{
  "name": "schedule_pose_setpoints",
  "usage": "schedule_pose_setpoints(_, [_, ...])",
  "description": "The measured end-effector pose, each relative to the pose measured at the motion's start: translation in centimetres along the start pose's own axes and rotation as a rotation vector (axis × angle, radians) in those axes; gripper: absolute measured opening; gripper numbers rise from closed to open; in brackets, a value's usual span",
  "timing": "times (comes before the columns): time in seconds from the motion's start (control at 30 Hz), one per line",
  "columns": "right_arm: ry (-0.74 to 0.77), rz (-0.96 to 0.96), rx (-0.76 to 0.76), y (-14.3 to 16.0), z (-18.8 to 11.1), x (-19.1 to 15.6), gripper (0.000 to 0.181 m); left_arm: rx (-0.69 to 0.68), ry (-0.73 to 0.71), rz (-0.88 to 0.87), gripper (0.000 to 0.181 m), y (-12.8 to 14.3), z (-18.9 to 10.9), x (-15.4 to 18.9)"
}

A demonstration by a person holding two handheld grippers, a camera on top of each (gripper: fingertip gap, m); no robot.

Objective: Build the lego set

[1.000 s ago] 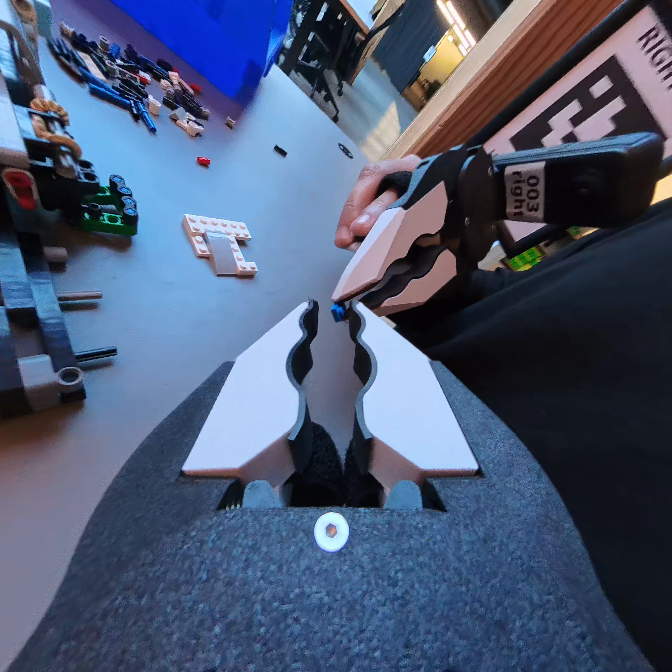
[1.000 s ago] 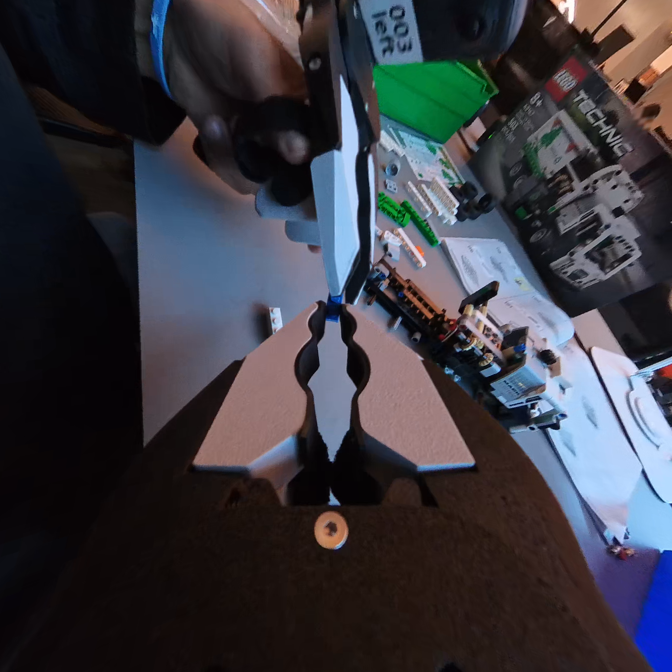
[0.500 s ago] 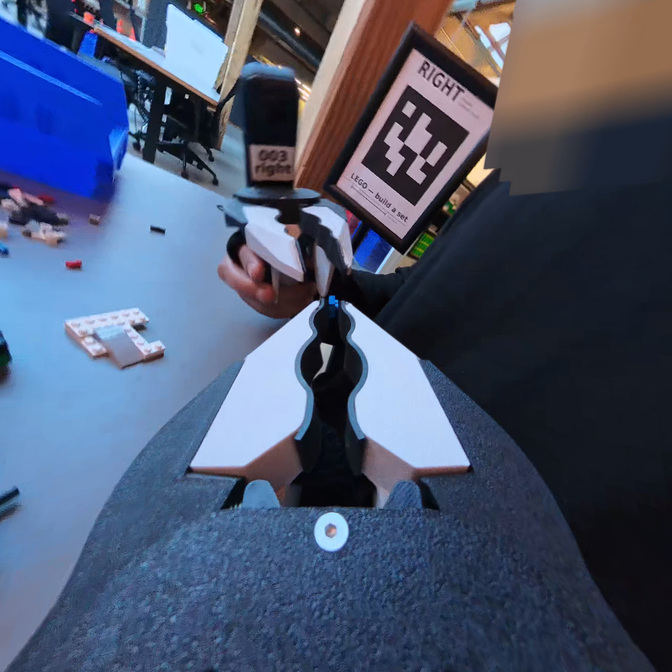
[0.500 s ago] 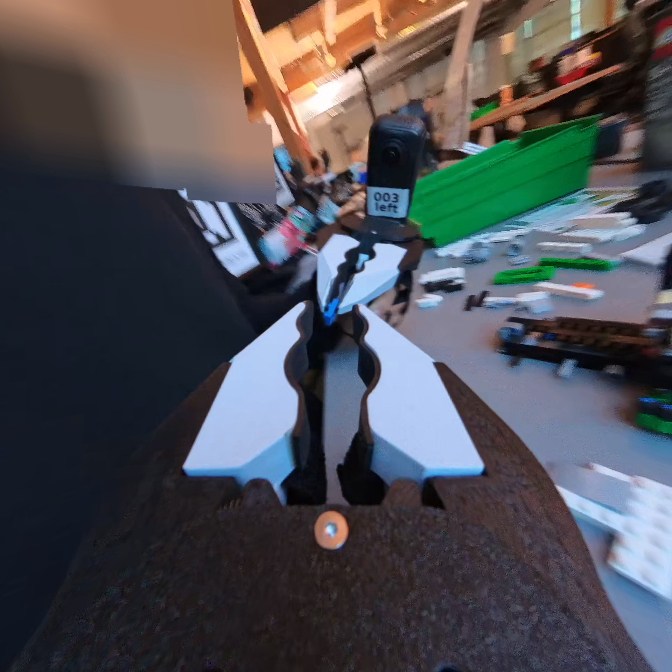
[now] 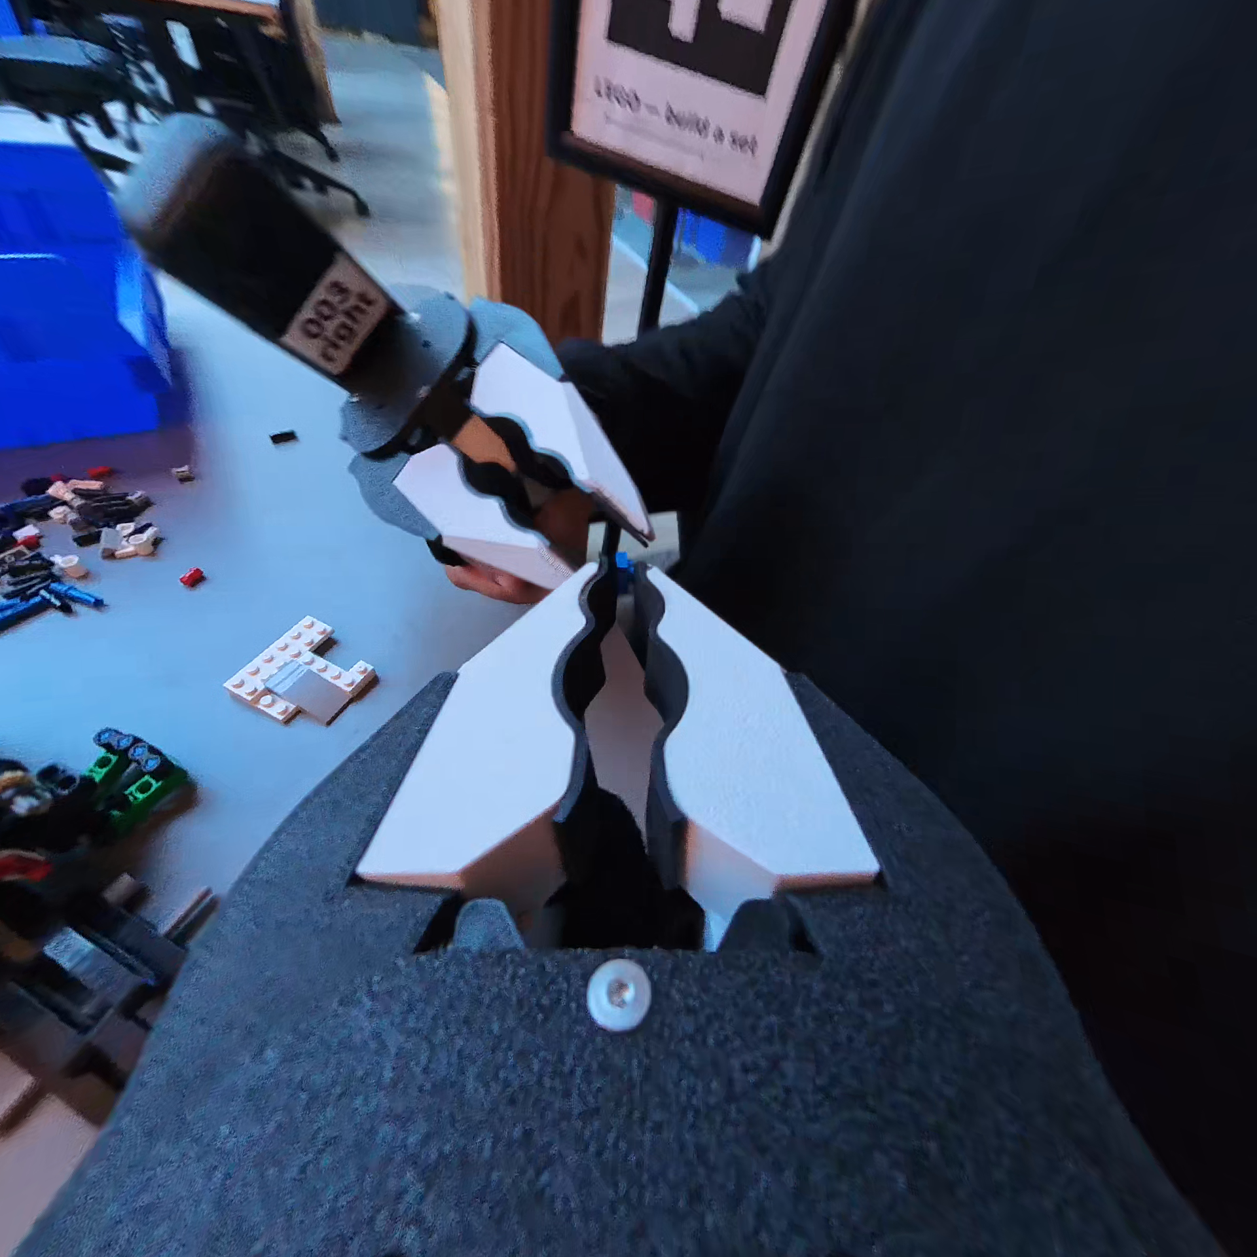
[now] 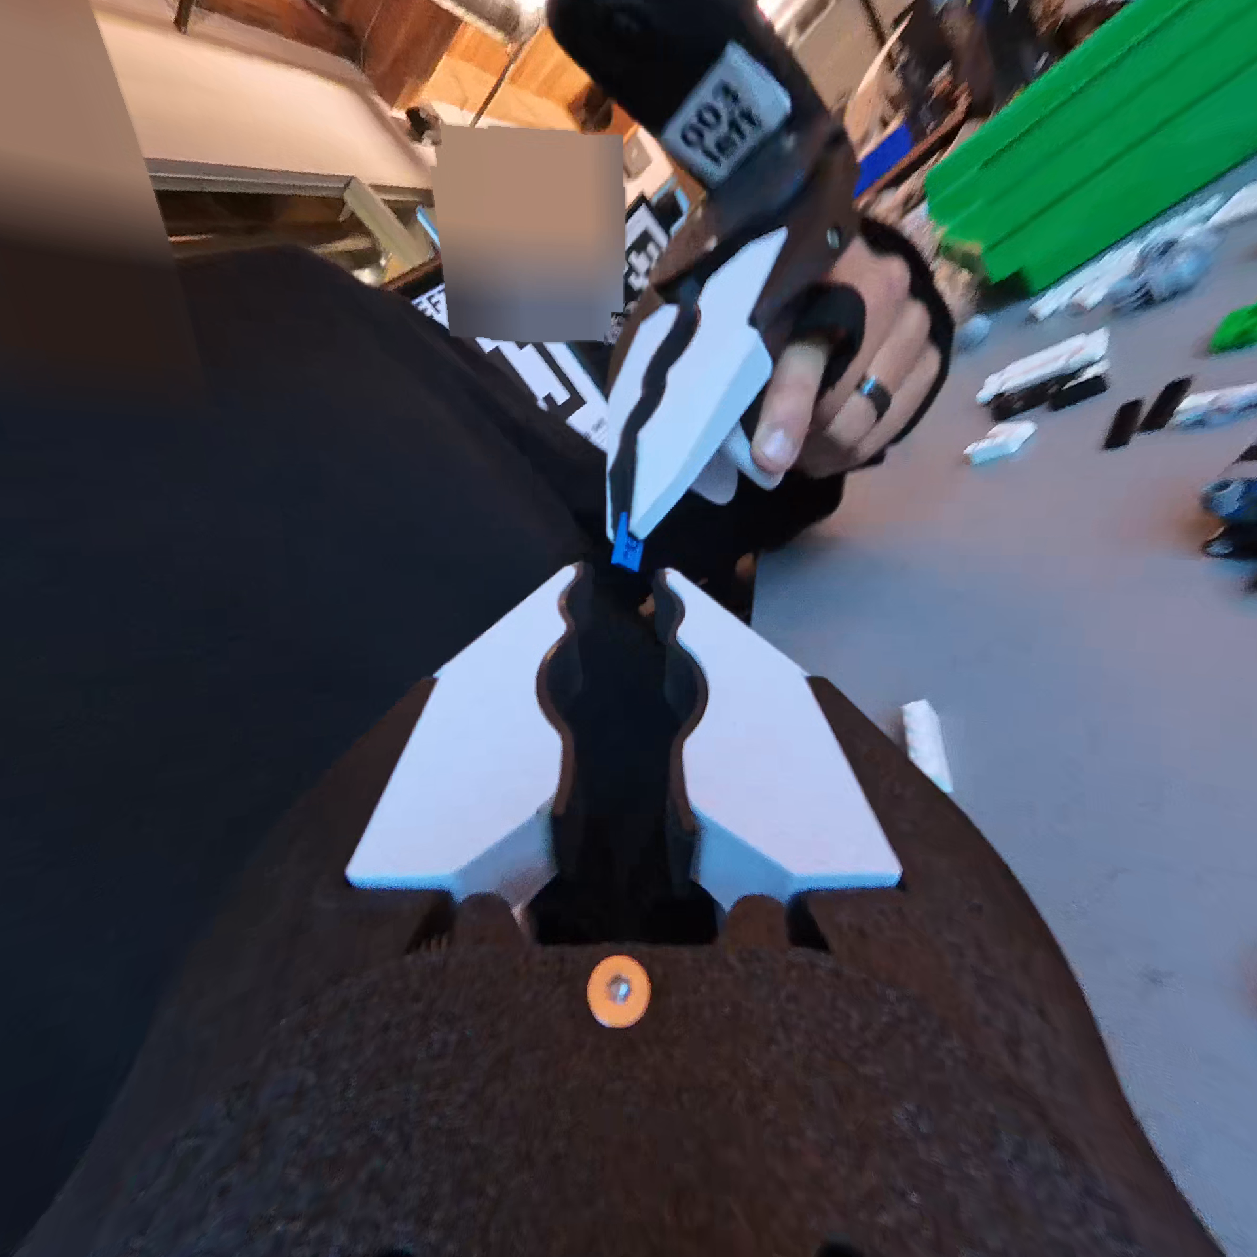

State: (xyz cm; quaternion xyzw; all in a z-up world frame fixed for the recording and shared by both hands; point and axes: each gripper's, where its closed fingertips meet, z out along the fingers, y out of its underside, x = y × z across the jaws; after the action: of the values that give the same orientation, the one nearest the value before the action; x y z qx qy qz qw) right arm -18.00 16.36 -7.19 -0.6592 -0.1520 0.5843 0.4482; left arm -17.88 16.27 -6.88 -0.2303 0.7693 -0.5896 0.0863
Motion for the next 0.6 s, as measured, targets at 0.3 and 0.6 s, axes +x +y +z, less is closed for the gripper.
schedule_pose_setpoints(0.3, [-0.165,0.095,-0.182,1.8,1.1,-1.1,0.015,-0.232,0.14,0.138,0.003,1.6,1.4,2.2])
schedule_pose_setpoints(0.6, [-0.21,0.079,-0.306,3.3,1.1,-1.9,0.006,-0.286,0.195,0.203,0.003,1.7,2.3,3.3])
